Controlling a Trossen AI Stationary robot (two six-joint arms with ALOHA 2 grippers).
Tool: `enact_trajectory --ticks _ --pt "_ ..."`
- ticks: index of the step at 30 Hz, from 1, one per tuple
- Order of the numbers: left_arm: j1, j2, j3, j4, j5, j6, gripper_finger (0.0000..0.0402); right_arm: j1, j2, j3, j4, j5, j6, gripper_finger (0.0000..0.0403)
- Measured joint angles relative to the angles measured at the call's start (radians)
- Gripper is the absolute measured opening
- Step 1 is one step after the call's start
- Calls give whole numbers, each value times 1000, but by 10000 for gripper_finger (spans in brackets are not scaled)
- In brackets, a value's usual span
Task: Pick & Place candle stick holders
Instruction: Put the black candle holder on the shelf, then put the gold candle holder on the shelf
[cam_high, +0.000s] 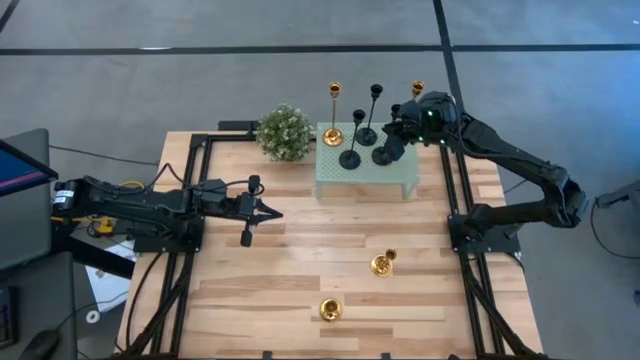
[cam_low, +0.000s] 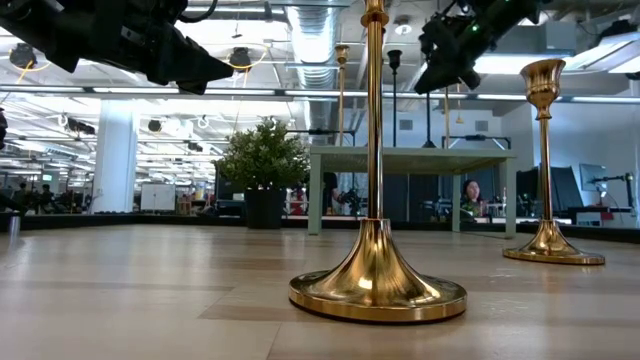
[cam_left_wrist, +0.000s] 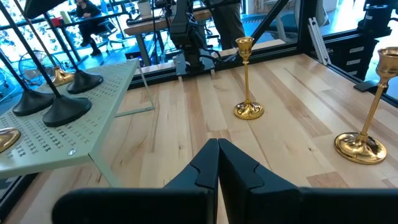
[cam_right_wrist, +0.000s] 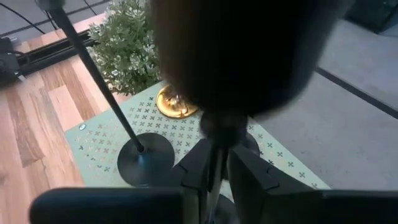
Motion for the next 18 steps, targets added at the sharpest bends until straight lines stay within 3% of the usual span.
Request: enact_trajectory --ticks 8,18 --pt "0 0 0 0 0 0 8 5 -4 2 -53 0 2 89" --pt "0 0 0 0 0 0 8 29 -43 2 -72 0 61 216"
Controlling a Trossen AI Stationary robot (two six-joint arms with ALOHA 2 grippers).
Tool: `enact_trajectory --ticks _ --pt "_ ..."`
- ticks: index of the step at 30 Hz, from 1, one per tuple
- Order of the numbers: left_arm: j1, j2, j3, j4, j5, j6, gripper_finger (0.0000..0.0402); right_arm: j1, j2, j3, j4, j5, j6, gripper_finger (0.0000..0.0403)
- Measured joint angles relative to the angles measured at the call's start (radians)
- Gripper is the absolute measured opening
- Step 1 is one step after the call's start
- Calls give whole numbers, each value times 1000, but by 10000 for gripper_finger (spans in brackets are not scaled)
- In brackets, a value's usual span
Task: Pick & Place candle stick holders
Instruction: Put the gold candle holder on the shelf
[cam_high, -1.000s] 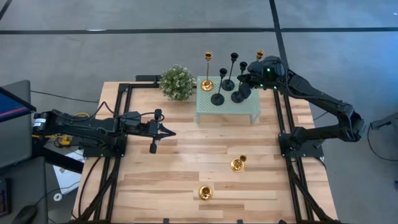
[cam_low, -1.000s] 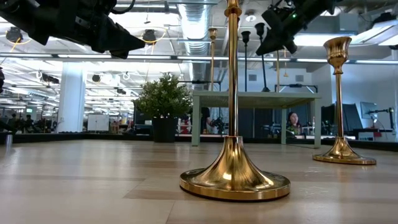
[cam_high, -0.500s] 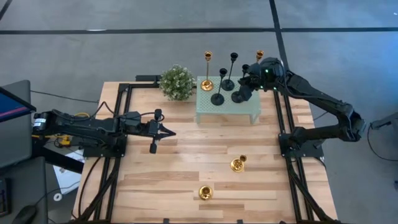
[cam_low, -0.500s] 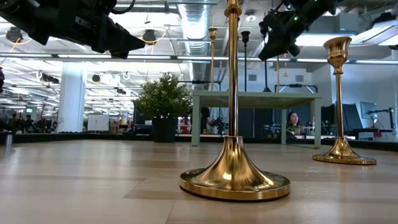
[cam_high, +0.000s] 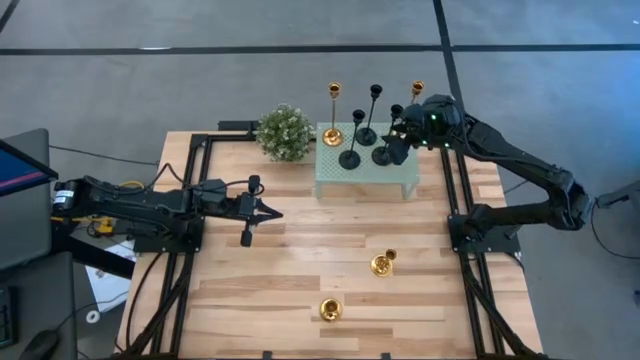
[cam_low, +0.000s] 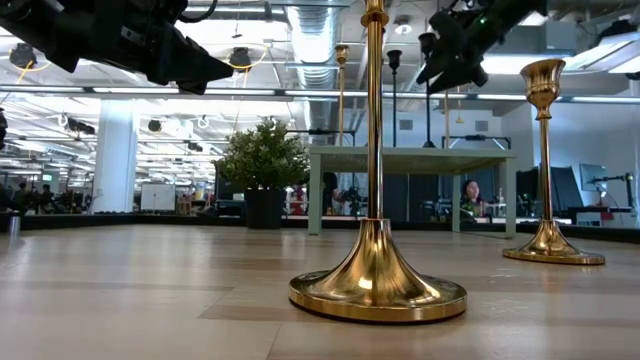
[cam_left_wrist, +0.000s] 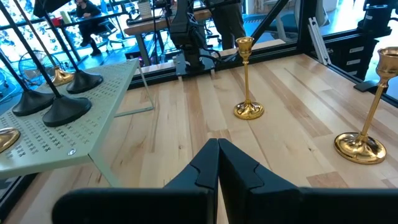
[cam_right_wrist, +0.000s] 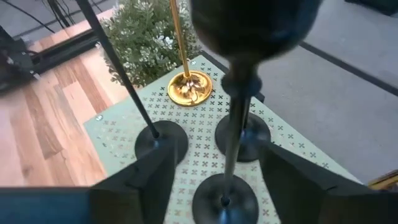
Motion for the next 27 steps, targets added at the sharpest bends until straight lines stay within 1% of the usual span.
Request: enact_trajectory --ticks 3,5,14,20,23,27 --pt "0 0 0 0 0 0 8 0 -23 0 -23 0 4 244" --pt "0 0 0 0 0 0 8 0 -42 0 -33 0 2 253" --pt "0 0 0 0 0 0 8 0 -163 0 -124 0 2 255" --pt "0 0 0 0 0 0 8 0 -257 0 -260 -4 10 255" --pt "0 0 0 0 0 0 8 0 -297 0 -314 -51 63 255" --pt "0 0 0 0 0 0 8 2 -346 0 -389 -170 148 255"
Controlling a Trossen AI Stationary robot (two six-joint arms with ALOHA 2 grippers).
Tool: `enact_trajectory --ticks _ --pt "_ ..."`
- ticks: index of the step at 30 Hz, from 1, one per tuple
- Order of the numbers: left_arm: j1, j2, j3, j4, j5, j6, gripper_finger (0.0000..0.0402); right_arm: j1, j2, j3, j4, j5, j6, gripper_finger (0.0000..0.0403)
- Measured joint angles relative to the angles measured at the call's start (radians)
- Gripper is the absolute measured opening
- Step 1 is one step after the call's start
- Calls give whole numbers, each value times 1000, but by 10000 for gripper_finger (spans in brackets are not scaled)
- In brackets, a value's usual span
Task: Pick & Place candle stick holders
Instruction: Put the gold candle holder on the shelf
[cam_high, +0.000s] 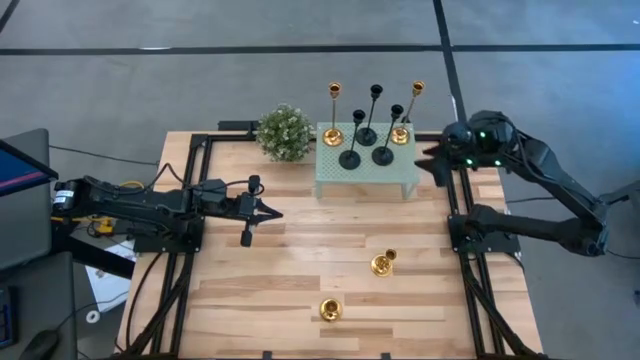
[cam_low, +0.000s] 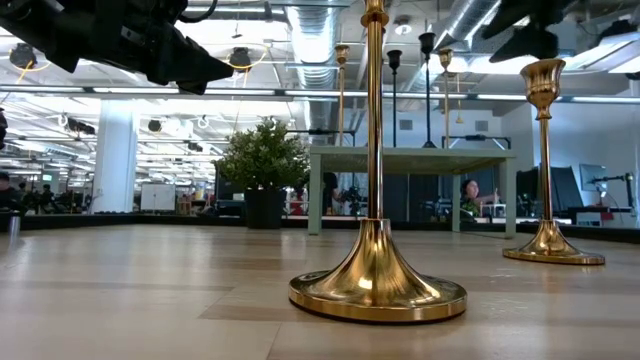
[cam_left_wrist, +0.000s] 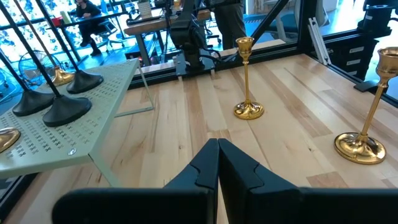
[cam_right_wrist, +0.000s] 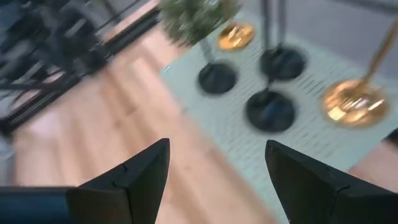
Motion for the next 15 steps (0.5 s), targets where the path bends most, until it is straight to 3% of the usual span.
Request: enact_trajectory --ticks 7,15 --pt "0 0 0 0 0 0 8 108 -46 -12 -134 -39 23 255" --pt "0 0 0 0 0 0 8 303 -118 -168 -138 -35 138 255"
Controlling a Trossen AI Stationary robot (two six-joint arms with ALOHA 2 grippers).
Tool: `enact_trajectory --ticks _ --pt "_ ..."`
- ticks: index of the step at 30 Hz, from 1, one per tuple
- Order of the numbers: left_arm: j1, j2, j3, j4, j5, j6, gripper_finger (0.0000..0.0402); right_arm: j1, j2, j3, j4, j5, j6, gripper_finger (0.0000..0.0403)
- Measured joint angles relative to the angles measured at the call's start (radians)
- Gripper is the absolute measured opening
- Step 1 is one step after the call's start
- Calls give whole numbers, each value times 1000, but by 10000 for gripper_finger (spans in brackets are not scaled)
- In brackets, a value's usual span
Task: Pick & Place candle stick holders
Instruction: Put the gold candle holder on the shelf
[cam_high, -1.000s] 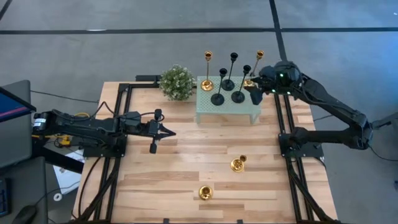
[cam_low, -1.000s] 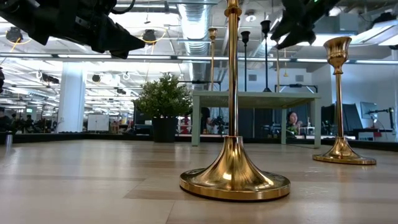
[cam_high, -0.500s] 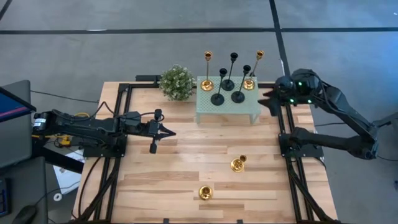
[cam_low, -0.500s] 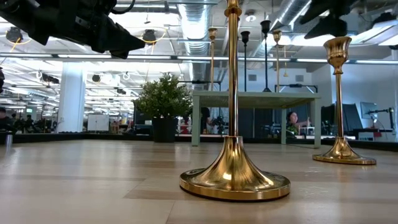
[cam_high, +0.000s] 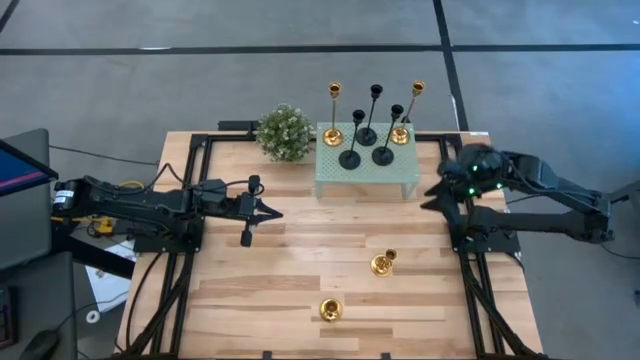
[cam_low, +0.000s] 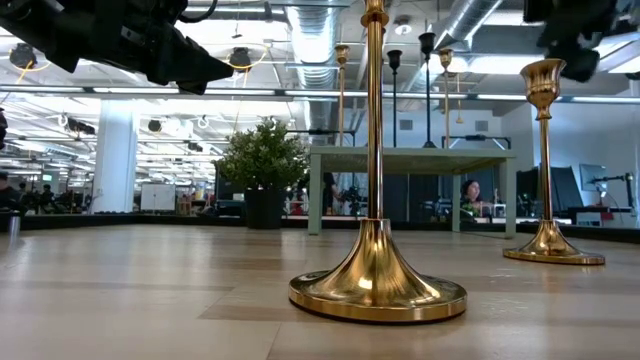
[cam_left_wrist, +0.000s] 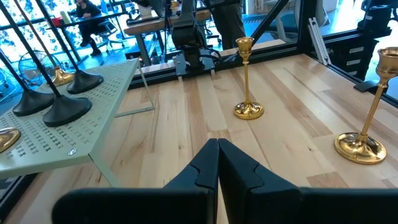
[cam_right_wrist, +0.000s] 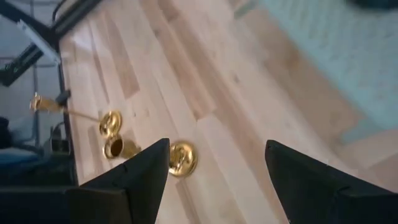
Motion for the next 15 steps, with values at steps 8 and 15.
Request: enact_trajectory --ticks 8,15 --pt "0 0 0 0 0 0 8 163 -54 -202 139 87 133 255" --pt "0 0 0 0 0 0 8 306 -41 -273 209 183 208 255"
